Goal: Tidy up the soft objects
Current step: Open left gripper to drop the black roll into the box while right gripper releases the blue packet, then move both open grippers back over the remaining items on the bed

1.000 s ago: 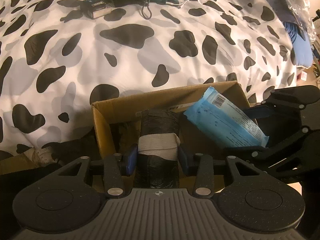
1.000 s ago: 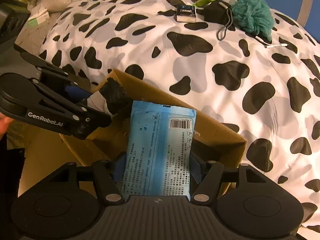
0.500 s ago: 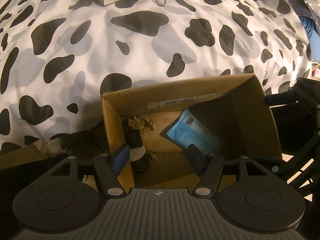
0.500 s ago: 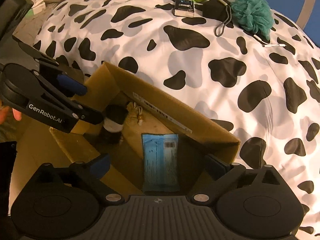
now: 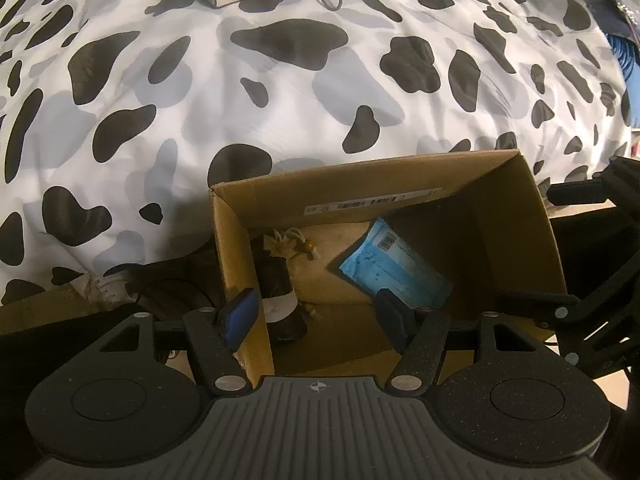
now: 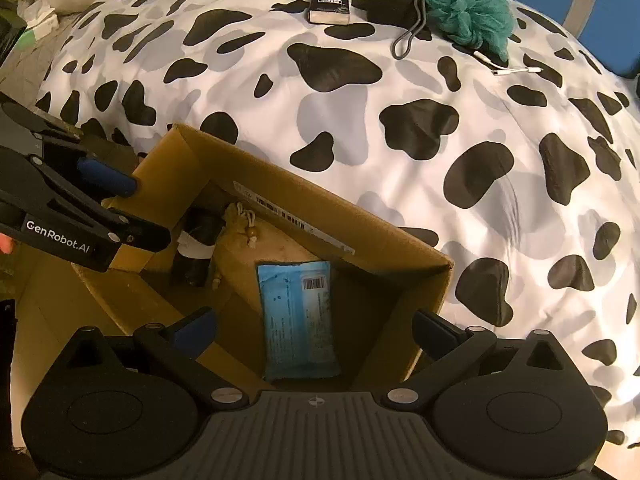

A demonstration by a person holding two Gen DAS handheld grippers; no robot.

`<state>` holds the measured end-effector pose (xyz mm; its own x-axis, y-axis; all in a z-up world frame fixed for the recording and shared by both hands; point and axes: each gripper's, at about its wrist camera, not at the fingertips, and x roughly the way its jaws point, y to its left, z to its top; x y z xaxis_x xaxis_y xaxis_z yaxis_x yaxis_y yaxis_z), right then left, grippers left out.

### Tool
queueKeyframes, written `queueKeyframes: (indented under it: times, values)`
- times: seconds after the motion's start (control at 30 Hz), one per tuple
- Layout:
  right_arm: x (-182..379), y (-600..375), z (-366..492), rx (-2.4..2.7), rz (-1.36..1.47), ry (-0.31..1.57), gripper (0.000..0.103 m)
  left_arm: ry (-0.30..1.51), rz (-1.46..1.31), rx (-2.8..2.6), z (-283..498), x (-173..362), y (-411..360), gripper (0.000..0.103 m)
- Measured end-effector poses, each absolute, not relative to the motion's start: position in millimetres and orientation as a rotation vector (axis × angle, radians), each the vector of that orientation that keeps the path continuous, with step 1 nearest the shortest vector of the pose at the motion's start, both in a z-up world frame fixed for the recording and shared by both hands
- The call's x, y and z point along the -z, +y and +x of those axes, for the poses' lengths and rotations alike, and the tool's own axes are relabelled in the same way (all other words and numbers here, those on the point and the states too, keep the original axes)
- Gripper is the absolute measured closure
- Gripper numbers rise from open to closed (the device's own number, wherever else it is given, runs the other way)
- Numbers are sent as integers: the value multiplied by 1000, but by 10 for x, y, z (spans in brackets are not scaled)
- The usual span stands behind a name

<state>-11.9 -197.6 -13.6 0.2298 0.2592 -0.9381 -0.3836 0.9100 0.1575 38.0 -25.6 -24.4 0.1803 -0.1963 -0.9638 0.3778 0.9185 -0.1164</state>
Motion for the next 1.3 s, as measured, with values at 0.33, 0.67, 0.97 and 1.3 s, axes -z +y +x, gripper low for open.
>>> queueKeyframes:
  times: [0.33,0.67,0.97,1.3]
  values:
    - [36,-2102,-51,-369,-58,1207,0,1279,156,398,401,163,-258,39]
    - [-40,-2191,-5,-311,-31,1157,0,1203,121,402,423,44,-259,39]
    - [-89,-2384,85,-236,51,1125,0,1146,161,369,489,-12,-285,39]
    - [-150,-2481,161,-204,58,1067,0,1066,147,370,569,-126,-298,39]
